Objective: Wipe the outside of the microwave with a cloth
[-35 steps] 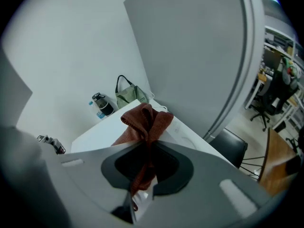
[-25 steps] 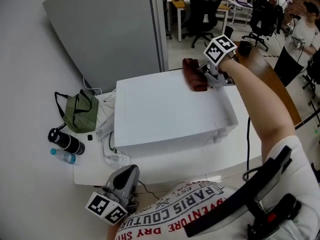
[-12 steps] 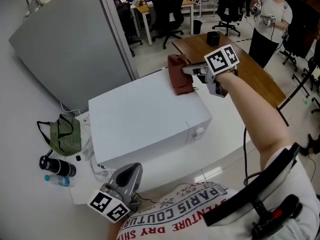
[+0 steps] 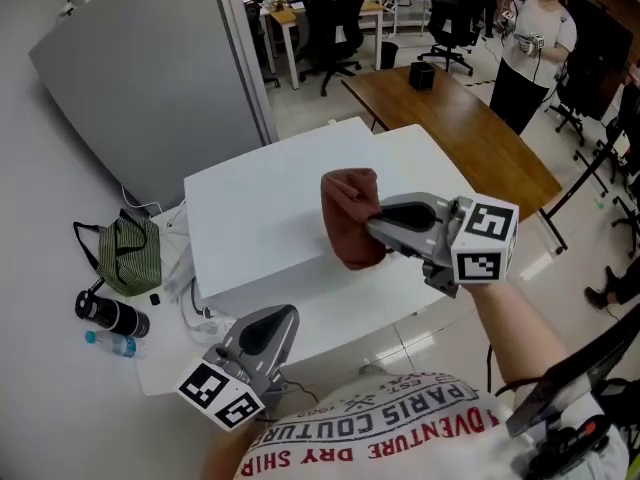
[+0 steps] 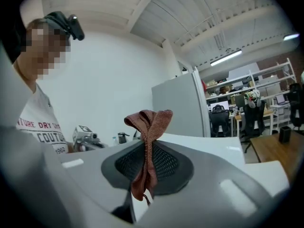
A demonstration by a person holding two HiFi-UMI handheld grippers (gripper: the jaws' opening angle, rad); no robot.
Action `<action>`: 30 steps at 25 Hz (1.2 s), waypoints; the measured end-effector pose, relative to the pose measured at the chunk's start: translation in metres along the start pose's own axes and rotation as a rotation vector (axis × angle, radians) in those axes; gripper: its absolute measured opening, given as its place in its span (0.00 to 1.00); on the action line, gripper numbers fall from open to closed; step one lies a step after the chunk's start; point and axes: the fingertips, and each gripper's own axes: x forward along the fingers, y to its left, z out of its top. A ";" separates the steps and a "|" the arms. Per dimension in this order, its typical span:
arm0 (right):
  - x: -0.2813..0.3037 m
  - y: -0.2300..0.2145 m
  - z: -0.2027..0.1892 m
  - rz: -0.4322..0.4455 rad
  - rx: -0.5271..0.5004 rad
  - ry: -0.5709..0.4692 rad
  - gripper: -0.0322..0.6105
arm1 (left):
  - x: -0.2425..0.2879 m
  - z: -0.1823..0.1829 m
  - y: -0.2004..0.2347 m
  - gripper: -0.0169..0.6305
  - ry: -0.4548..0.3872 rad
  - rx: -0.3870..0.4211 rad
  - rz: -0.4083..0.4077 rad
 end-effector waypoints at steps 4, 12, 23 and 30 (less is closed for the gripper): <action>-0.009 0.072 -0.063 0.021 0.040 0.057 0.11 | -0.014 -0.022 -0.016 0.03 0.036 -0.006 -0.034; -0.045 0.134 -0.122 0.060 0.196 0.036 0.11 | -0.040 -0.047 -0.060 0.03 0.064 -0.007 0.009; -0.104 0.178 -0.125 0.082 0.054 0.022 0.11 | -0.043 -0.069 -0.147 0.03 0.043 0.025 0.103; -0.117 0.196 -0.130 0.074 0.027 0.008 0.11 | -0.048 -0.069 -0.171 0.03 0.046 0.040 0.097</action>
